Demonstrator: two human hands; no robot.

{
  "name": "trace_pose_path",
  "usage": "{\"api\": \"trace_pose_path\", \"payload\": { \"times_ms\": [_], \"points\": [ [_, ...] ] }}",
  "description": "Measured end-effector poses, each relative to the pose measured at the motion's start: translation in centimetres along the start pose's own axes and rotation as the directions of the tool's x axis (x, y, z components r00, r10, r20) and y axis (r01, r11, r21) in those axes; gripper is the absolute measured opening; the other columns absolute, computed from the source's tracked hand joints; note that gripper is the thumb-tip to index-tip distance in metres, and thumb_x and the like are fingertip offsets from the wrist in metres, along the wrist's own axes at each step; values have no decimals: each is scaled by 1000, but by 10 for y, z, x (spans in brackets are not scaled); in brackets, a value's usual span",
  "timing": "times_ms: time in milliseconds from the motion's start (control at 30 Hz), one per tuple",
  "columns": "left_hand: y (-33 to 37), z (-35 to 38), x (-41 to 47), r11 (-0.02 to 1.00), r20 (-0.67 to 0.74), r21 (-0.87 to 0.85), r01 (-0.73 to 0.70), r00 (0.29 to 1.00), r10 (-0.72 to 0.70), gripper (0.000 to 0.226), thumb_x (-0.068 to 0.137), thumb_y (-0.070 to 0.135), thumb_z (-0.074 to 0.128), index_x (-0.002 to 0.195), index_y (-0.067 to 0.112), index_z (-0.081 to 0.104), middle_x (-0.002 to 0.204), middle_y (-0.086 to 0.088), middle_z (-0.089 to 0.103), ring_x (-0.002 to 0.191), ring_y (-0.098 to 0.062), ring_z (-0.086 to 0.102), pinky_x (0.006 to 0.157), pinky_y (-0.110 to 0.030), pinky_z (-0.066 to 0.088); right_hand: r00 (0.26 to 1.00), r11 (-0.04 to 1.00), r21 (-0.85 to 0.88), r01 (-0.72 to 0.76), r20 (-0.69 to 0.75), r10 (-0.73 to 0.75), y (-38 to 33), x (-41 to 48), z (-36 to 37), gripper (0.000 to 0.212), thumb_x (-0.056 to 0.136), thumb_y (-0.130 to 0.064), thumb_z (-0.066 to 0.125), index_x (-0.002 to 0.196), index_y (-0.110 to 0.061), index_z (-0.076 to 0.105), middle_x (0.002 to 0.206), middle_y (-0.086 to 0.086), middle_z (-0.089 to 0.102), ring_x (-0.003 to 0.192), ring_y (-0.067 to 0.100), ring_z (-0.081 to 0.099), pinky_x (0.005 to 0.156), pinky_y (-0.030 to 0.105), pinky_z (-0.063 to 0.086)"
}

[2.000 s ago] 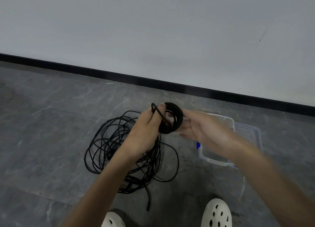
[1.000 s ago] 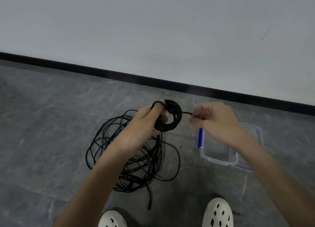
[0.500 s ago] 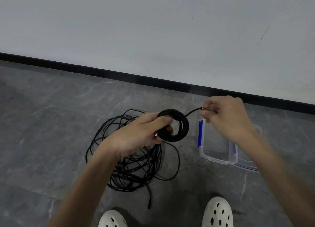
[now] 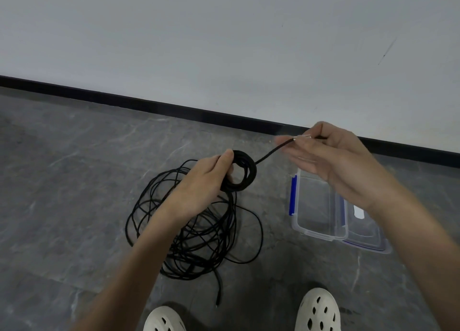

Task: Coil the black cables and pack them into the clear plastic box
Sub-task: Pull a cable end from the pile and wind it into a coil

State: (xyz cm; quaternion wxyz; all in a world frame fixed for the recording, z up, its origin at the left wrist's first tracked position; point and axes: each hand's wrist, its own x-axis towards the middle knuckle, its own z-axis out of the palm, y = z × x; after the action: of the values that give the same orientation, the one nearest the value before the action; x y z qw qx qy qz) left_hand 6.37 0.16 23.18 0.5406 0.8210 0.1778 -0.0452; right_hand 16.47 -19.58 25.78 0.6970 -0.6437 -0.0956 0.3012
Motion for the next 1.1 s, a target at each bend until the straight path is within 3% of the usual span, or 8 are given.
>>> {"api": "trace_pose_path", "payload": {
  "times_ms": [100, 300, 467, 600, 767, 900, 1000, 1100],
  "points": [
    [-1, 3, 1, 996, -5, 84, -41, 999, 42, 46, 101, 46, 28, 75, 14, 50, 73, -2, 49, 63, -7, 44, 67, -27, 40, 995, 989, 112, 95, -23, -93, 1, -1, 15, 13, 96, -12, 49, 83, -12, 45, 101, 15, 73, 104, 24, 68, 96, 34, 52],
    [5, 8, 0, 983, 5, 140, -115, 993, 115, 50, 102, 43, 27, 73, 9, 51, 62, 2, 41, 54, -4, 38, 57, -15, 34, 963, 956, 154, 250, -141, -229, -4, -7, 26, 16, 87, -21, 56, 76, -11, 49, 61, 2, 60, 62, 20, 61, 73, 35, 57],
    [10, 7, -6, 998, 67, 17, -60, 996, 59, 58, 92, 57, 31, 79, 5, 52, 78, -3, 49, 73, -12, 49, 79, -44, 49, 952, 922, 341, 182, -295, -79, -2, 0, 18, 23, 94, -23, 53, 75, -11, 49, 57, -1, 53, 57, 13, 55, 66, 28, 55],
    [11, 8, -9, 998, 81, 31, -58, 995, 55, 64, 90, 57, 32, 87, -4, 53, 82, -5, 51, 76, -15, 49, 76, -41, 47, 950, 899, 420, 120, -313, 19, 0, 6, 13, 22, 95, -26, 54, 78, -12, 52, 58, -3, 52, 57, 11, 54, 69, 28, 56],
    [0, 14, -2, 993, 56, 91, -80, 996, 75, 60, 98, 50, 31, 80, -4, 50, 70, -4, 46, 60, -11, 42, 60, -26, 36, 959, 982, 111, 154, -255, -122, -1, -1, 22, 16, 82, -31, 63, 79, -16, 56, 57, -4, 55, 56, 10, 53, 65, 24, 53],
    [-3, 13, 2, 989, 11, 135, -66, 998, 65, 52, 100, 47, 30, 72, 8, 49, 60, 3, 39, 52, -7, 37, 52, -20, 32, 957, 961, -70, 268, -92, -274, -2, -12, 35, 22, 65, -23, 71, 86, -17, 67, 69, -5, 71, 71, 9, 67, 76, 21, 54],
    [-5, 13, 3, 988, -14, 147, -55, 998, 58, 50, 101, 47, 30, 68, 13, 44, 57, 5, 37, 48, -6, 34, 51, -20, 31, 943, 938, -108, 329, 86, -321, 0, -17, 40, 23, 74, -13, 66, 97, -12, 70, 90, 0, 76, 90, 14, 71, 84, 22, 53],
    [-3, 14, 3, 994, -9, 100, -38, 999, 40, 50, 101, 47, 28, 66, 14, 41, 55, 6, 34, 45, -4, 31, 49, -20, 31, 934, 906, -231, 354, 137, -330, 6, -18, 45, 17, 81, -4, 65, 94, -12, 73, 92, -2, 76, 90, 11, 71, 83, 20, 54]
  ]
}}
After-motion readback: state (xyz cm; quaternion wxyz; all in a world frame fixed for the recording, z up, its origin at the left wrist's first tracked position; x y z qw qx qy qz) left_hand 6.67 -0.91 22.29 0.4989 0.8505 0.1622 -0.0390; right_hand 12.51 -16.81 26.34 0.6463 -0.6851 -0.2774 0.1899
